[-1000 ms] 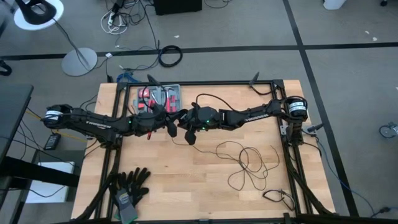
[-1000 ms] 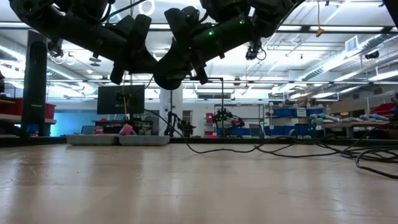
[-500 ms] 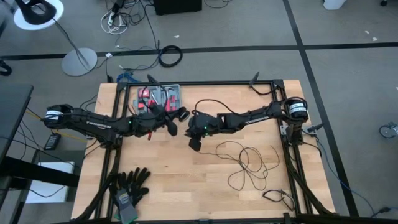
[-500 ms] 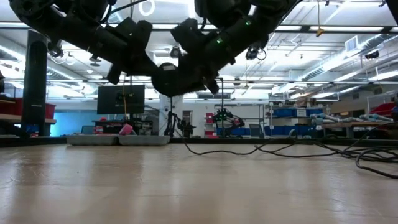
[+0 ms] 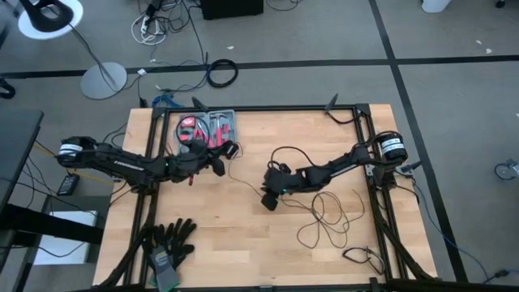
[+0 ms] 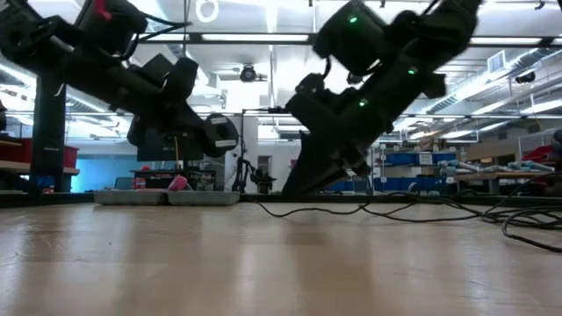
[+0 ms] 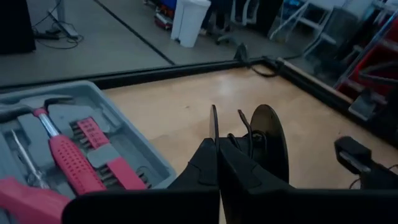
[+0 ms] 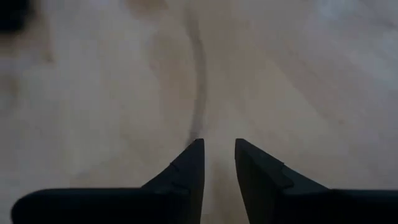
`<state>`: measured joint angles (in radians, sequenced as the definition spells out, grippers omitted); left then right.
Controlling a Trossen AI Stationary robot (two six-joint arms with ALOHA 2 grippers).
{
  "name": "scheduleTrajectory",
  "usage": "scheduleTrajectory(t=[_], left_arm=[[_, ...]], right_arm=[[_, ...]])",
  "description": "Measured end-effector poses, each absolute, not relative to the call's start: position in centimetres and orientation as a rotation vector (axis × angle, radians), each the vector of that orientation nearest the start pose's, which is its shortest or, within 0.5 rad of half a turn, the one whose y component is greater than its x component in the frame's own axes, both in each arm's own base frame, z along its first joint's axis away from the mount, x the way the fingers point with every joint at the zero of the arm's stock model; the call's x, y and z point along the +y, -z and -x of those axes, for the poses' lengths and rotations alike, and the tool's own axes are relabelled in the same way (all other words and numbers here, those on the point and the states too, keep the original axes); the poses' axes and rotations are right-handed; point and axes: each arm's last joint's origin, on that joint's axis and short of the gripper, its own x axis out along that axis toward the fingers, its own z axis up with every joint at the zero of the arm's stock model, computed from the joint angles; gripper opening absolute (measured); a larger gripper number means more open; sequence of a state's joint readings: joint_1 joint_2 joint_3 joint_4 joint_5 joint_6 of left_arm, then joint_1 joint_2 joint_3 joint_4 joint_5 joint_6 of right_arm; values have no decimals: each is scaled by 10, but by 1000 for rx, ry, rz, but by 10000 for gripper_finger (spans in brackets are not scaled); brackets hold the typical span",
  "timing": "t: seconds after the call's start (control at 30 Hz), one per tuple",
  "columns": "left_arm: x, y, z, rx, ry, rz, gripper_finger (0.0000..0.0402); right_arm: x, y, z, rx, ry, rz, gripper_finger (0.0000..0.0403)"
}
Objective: Coil cords
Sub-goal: Coil the black wire onto the spool
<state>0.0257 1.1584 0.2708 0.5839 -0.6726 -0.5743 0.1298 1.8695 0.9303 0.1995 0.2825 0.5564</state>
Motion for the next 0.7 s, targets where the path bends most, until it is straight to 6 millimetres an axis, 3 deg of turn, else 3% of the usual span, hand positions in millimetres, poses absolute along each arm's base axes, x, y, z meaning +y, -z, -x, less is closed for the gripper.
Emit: scheduleTrajectory(t=[0.27,0.7], left_arm=[[23,-165,-199,55,-746,455,0],[22,-175,-202,-12,-681,429,0]], right_arm=[[42,-127,-363,196,441,-270,88],[27,-101,-411,140,430,-266,95]])
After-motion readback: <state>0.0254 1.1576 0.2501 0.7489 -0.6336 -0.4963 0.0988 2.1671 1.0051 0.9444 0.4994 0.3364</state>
